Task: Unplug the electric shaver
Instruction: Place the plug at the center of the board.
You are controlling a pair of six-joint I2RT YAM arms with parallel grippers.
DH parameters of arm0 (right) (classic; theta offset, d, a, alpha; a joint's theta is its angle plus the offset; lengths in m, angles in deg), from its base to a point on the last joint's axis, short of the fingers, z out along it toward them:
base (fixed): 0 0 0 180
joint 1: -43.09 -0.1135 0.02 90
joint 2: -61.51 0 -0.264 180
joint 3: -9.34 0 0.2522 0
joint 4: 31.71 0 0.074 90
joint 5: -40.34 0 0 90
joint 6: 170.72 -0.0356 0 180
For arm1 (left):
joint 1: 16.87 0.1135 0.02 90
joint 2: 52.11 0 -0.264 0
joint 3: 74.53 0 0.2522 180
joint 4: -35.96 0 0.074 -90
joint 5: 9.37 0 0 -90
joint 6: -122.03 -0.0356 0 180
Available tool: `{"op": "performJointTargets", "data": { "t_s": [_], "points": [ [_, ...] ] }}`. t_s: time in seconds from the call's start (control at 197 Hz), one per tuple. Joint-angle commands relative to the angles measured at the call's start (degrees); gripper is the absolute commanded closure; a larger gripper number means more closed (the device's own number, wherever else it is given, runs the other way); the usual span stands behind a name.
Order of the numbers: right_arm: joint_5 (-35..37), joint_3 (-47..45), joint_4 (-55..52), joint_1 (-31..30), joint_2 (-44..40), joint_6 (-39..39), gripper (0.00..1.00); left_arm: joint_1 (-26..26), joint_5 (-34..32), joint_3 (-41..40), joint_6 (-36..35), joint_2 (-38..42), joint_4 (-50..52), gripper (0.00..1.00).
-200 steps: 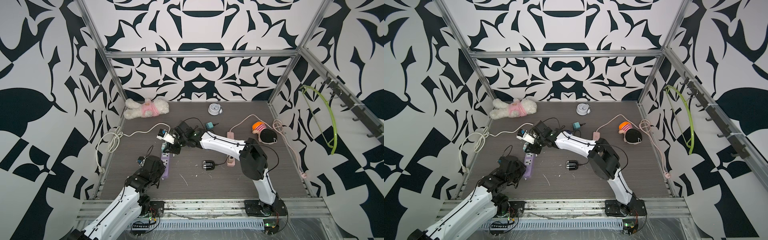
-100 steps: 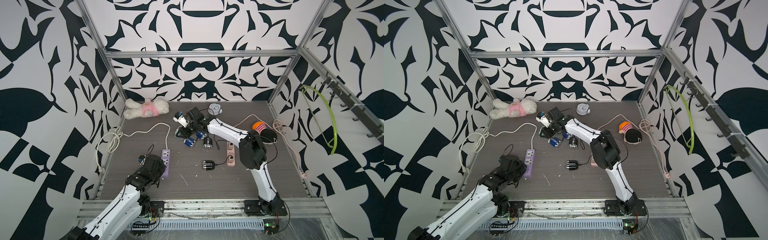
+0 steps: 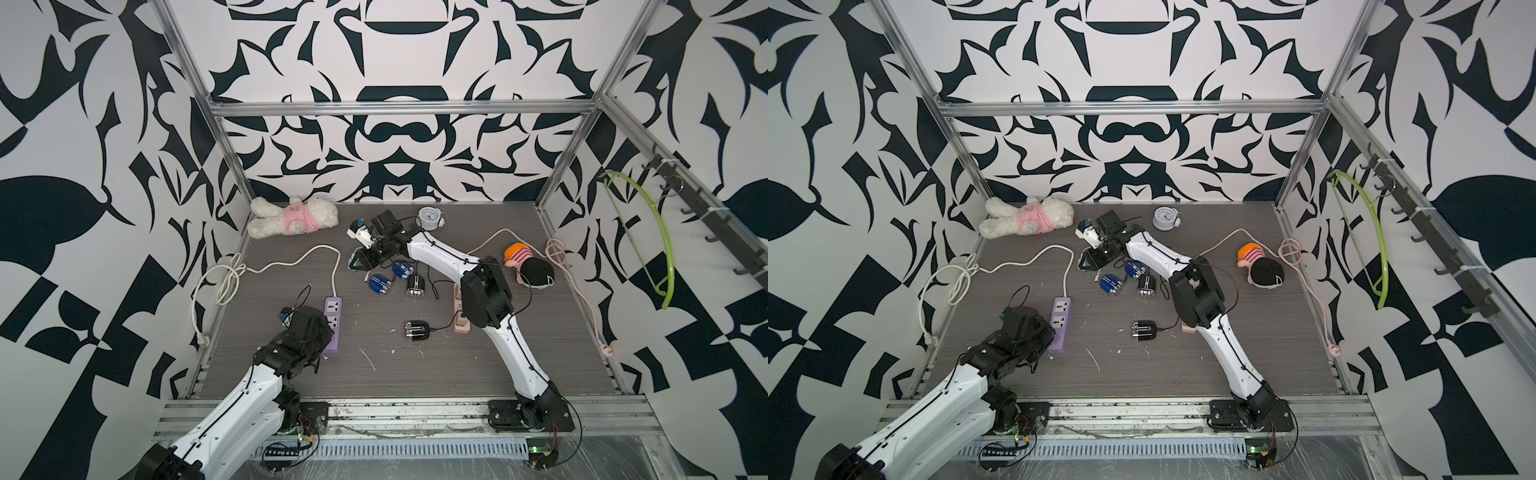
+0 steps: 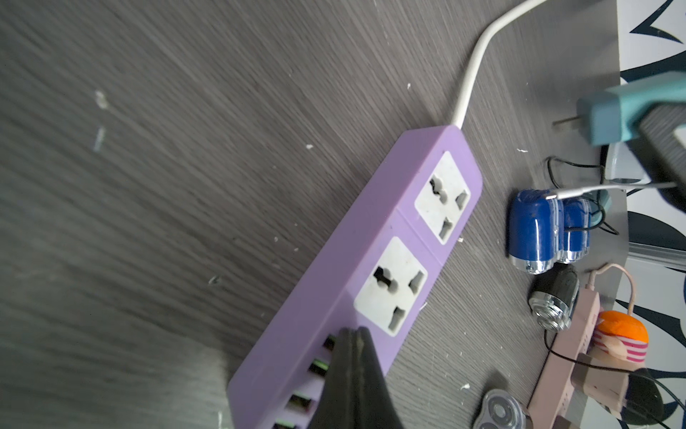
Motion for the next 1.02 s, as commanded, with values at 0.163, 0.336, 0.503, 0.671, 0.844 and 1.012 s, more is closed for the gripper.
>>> {"op": "performJointTargets", "data": {
  "t_s": [0.163,0.336,0.503,0.671,0.844,1.012],
  "points": [
    [-3.63,7.11,4.27,4.14,3.49,-8.51,1.0,0.01,1.92,-0.74,-1.0,0.35,4.67,1.0],
    [-5.49,11.98,2.81,5.12,7.97,-8.23,1.0,0.01,1.88,-0.26,-1.13,0.92,5.44,1.0],
    [-6.01,13.78,2.14,5.2,9.12,-8.13,1.0,0.03,1.57,-0.1,-1.18,1.63,6.11,1.0],
    [-5.81,13.47,1.48,5.38,9.42,-8.35,1.0,0.01,1.39,0.17,-1.35,1.72,6.51,1.0],
    [-5.38,11.51,0.79,5.91,9.15,-9.53,1.0,0.01,1.38,0.19,-1.52,1.2,6.4,1.0],
    [-4.95,9.92,-0.99,6.69,8.92,-12.24,1.0,0.0,1.39,0.45,-1.62,0.6,6.13,1.0]
  ]
}}
